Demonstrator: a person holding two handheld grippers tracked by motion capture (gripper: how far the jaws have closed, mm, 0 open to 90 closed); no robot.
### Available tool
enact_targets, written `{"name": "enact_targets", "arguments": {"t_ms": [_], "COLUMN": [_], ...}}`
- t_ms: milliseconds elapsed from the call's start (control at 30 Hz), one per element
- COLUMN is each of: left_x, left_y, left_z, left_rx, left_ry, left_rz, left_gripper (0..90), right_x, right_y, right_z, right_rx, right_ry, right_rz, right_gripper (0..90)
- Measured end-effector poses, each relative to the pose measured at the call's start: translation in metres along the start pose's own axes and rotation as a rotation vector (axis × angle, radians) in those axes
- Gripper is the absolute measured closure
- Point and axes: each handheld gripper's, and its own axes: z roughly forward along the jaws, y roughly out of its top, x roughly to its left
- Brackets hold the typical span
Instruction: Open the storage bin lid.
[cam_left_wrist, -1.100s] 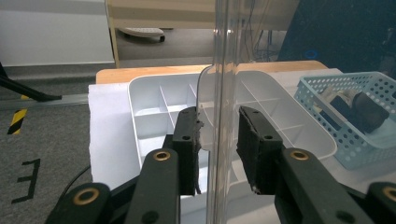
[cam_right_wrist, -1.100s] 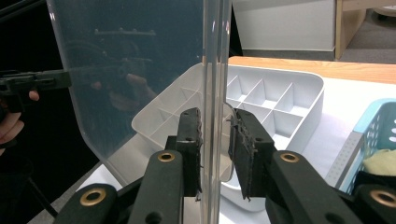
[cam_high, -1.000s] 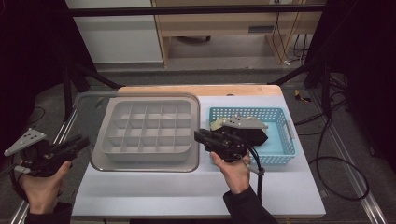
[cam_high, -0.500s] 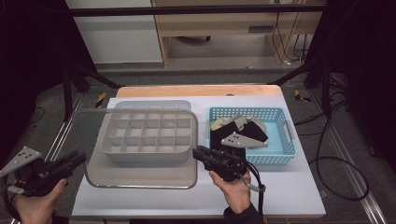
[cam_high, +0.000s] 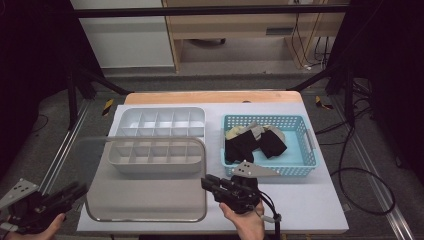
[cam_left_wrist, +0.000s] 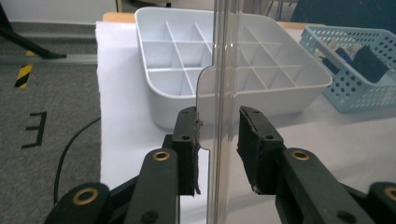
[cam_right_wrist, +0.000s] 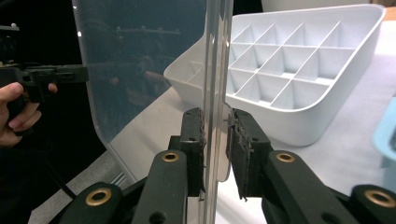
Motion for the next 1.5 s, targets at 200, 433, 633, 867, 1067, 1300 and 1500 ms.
{"name": "enact_targets", "arguments": {"t_ms": [200, 433, 633, 867, 1067, 1300, 1500], "left_x": [0.004, 0.01, 0.013, 0.017, 0.018, 0.02, 0.023], "left_y": [-0.011, -0.023, -0.04, -0.052, -0.06, -0.066, -0.071], "left_z": [-0.014, -0.018, -0.018, -0.023, -0.023, -0.016, -0.002], "left_rx": [0.004, 0.028, 0.064, 0.095, 0.128, 0.156, 0.203], "left_ry": [0.021, 0.029, 0.029, 0.036, 0.039, 0.06, 0.063], "left_rz": [-0.012, -0.034, -0.052, -0.067, -0.07, -0.069, -0.074], "left_gripper": [68.4, 68.5, 68.5, 68.5, 68.6, 68.7, 68.6], "right_x": [0.009, 0.015, 0.014, 0.016, 0.015, 0.012, 0.005], "right_y": [-0.012, -0.028, -0.041, -0.051, -0.062, -0.075, -0.084], "right_z": [0.006, 0.013, 0.018, 0.023, 0.025, 0.034, 0.039], "right_rx": [0.021, 0.05, 0.077, 0.099, 0.108, 0.14, 0.163], "right_ry": [0.016, 0.028, 0.035, 0.053, 0.071, 0.054, 0.035], "right_rz": [0.006, 0.023, 0.045, 0.06, 0.093, 0.11, 0.137], "right_gripper": [75.9, 76.0, 76.0, 76.4, 76.7, 76.1, 75.9]}}
